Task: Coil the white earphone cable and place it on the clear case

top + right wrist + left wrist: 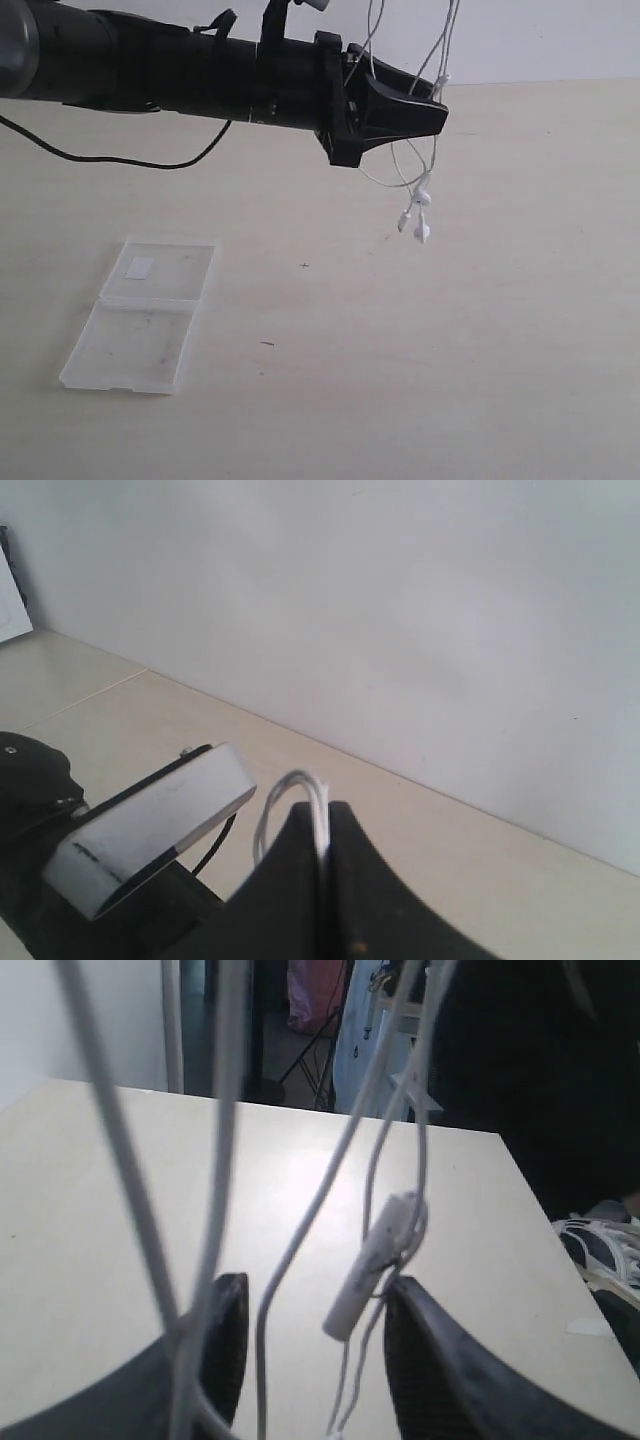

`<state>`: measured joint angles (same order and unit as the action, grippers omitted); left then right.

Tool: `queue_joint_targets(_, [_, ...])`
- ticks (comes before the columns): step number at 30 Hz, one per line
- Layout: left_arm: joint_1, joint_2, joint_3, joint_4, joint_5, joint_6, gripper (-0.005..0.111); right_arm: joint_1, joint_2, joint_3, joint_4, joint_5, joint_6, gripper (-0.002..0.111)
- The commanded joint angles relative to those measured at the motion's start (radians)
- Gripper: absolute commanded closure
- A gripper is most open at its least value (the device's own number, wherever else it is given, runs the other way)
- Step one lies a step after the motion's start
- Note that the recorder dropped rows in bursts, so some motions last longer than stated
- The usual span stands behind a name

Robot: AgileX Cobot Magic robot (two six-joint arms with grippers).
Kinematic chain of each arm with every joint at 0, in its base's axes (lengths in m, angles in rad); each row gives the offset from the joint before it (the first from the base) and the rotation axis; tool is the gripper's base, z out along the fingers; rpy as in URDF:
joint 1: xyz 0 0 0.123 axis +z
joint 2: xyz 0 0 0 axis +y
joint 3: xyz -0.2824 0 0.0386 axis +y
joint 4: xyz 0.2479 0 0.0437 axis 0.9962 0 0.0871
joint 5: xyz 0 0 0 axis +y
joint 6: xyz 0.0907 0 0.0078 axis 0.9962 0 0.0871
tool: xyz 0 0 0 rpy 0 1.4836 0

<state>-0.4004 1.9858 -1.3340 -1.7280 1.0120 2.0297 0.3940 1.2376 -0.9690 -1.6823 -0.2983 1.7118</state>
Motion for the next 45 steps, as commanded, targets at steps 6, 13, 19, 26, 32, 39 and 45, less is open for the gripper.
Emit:
queue_joint_targets(6, [-0.046, -0.002, 0.000, 0.006, 0.010, 0.011, 0.063, 0.001, -0.003, -0.005, 0.007, 0.008, 0.001, 0.108])
queue_joint_targets(13, [-0.050, -0.002, 0.000, -0.016, -0.007, 0.011, 0.065, 0.001, -0.003, -0.005, 0.029, 0.008, 0.001, 0.108])
queue_joint_targets(19, [-0.050, -0.002, 0.000, -0.016, -0.007, 0.007, 0.106, 0.001, -0.003, -0.005, 0.027, -0.006, 0.001, 0.108])
queue_joint_targets(26, [-0.018, -0.002, 0.000, -0.013, -0.010, -0.072, 0.107, 0.001, -0.003, -0.005, 0.007, 0.071, 0.021, 0.108])
queue_joint_targets(32, [0.015, -0.002, 0.000, 0.060, 0.074, -0.155, 0.107, 0.001, -0.003, 0.004, 0.005, 0.196, 0.081, 0.108])
queue_joint_targets(39, [0.065, -0.002, 0.000, 0.047, 0.094, -0.226, 0.107, 0.001, -0.003, 0.049, 0.005, 0.213, 0.081, 0.108])
queue_joint_targets(45, [0.108, -0.002, 0.000, 0.040, 0.198, -0.260, 0.107, 0.001, -0.003, 0.071, 0.005, 0.270, 0.081, 0.108])
